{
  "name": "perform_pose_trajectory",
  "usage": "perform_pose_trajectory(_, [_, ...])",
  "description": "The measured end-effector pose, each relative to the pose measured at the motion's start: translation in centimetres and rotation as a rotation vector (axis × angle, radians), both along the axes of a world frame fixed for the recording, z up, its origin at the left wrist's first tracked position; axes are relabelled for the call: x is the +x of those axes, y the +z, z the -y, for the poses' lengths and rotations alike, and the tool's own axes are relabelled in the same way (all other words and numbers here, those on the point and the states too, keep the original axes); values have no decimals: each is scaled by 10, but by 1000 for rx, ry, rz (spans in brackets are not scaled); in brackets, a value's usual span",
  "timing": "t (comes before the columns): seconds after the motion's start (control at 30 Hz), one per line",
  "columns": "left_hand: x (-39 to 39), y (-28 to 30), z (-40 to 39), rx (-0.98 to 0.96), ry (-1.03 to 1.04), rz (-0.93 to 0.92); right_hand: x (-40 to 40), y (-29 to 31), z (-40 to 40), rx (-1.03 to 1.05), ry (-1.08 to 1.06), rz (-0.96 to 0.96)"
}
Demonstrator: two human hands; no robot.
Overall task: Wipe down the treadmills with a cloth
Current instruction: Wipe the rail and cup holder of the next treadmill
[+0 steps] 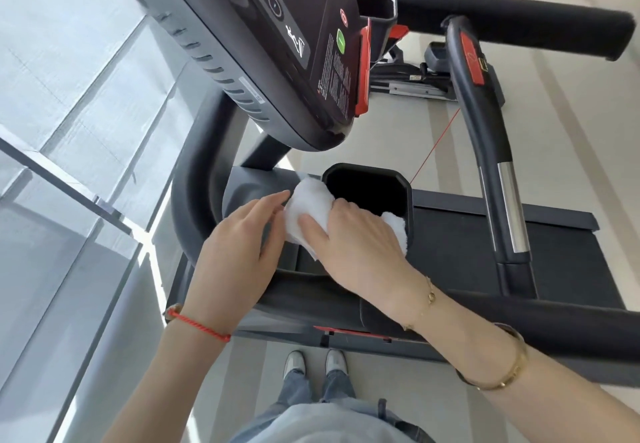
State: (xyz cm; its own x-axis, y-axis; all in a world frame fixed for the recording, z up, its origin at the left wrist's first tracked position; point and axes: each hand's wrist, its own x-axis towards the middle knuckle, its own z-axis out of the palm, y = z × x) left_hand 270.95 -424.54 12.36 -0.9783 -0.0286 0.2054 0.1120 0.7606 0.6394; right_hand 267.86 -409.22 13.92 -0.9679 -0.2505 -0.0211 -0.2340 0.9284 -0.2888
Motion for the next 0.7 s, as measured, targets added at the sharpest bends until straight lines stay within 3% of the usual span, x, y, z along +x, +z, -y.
perform_pose_trajectory(0.1, [0,0,1,-37,-15,-9,-19,-4,11,-88,-110,28])
perform_pose_trajectory(0.27, [-1,-1,2,-69,-19,-7,-38,-3,25,-17,-175,-53])
perform_pose_trajectory(0.4, [0,-4,0,-80,-6,-18,-15,1,4,-83,-28,37])
perform_pose_trajectory(0.7, [-6,4,-19,52,-32,-7,8,16,-67,26,410,128])
